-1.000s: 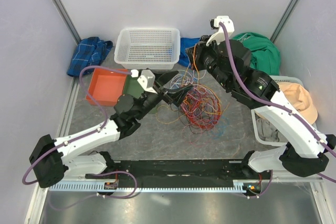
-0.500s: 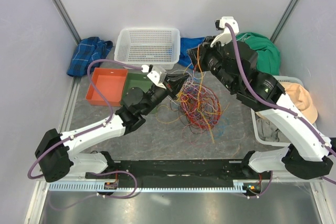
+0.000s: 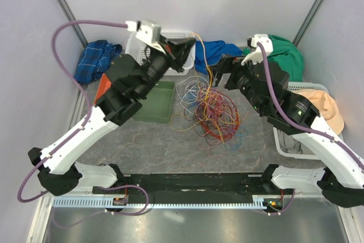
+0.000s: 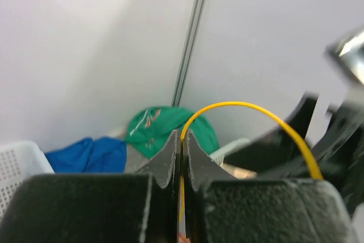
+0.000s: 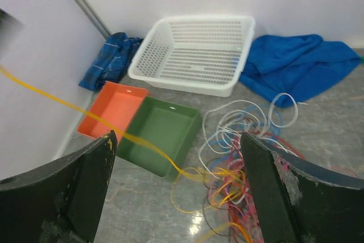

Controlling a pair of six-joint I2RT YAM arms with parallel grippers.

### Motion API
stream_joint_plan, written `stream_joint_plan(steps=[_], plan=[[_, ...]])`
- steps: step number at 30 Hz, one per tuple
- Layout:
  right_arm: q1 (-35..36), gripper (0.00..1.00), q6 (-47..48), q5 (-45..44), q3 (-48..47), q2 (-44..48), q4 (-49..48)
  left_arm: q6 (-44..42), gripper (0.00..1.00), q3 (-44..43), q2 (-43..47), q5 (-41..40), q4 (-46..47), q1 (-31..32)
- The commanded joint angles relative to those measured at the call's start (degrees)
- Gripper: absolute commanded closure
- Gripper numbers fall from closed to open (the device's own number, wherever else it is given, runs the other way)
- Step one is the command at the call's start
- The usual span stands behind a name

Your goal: Untangle the cables

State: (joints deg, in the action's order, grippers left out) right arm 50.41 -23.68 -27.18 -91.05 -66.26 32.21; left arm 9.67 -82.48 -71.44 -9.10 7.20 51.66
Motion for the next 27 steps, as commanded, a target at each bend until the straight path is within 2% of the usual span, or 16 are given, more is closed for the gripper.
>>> stream_joint_plan(steps=[1, 6, 13, 16, 20, 23, 27], plan=[[-0.1, 0.02, -0.6, -7.1, 5.5, 5.7, -0.7, 4.0, 0.98, -13.0, -2.3, -2.8, -15.5, -0.6], [-0.1, 0.02, -2.9, -10.2, 16.6, 13.2, -4.0, 3.0, 0.98, -23.2, -4.2, -3.9, -17.5, -0.6], [-0.1, 0.02, -6.9, -8.2, 29.0, 18.6, -7.0, -1.4, 0.98, -36.3, -8.5, -5.9, -19.7, -0.6], [-0.1, 0.02, -8.7, -7.3, 32.3, 19.5, -7.1, -3.0, 0.98, -44.6, -12.0, -8.6, -24.4, -0.7], [-0.1, 0.02, -9.5, -6.8, 34.7, 20.5, -7.4, -1.9, 0.98, -47.5, -15.0, -12.1, -32.0, -1.6], [-0.1, 0.02, -9.6, -6.5, 35.9, 21.3, -7.4, 3.0, 0.98, -48.8, -16.8, -12.4, -36.2, -5.0], [-0.1, 0.02, -10.0, -6.0, 38.0, 22.2, -7.4, 11.1, 0.98, -49.6, -18.7, -6.7, -43.1, -14.5]])
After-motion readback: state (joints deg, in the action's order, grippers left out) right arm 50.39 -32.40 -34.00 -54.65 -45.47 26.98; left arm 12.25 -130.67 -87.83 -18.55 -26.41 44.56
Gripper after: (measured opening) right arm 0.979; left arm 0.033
